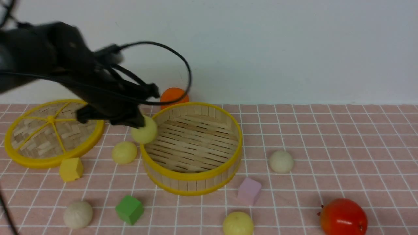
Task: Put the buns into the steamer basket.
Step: Use the left arm to put the steamed stuffed bun into the steamer, then use the left arm to grab a steamed stuffed bun
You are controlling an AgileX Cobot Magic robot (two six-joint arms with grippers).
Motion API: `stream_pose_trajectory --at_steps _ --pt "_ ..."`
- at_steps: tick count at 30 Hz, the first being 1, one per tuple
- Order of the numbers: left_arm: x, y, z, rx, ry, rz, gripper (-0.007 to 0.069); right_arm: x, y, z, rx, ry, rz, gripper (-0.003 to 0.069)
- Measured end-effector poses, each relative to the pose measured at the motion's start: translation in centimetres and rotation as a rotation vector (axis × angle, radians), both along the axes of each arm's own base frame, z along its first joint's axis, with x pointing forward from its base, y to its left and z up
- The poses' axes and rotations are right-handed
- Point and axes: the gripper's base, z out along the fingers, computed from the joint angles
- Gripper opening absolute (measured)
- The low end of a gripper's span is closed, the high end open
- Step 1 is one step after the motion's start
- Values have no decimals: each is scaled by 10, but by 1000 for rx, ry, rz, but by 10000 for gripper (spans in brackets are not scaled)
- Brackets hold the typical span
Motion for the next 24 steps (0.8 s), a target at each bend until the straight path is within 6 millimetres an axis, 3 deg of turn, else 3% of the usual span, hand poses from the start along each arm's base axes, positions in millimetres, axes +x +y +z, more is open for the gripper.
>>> stream_pose_trajectory --at_steps 6,10,13,17,19,24 --pt "29 -21 -40 -21 65 -1 34 0 0 0 0 0 0 239" --pt "32 -23 -44 -32 85 6 113 0 0 0 0 0 0 239" --pt "32 -23 -33 -19 98 -13 235 0 0 0 0 0 0 239" --pt "29 -14 7 93 61 -62 377 0 0 0 0 0 0 239" --pt "25 -1 26 183 35 -53 410 0 0 0 0 0 0 239" --pt "25 21 22 301 62 2 410 0 0 0 0 0 0 239"
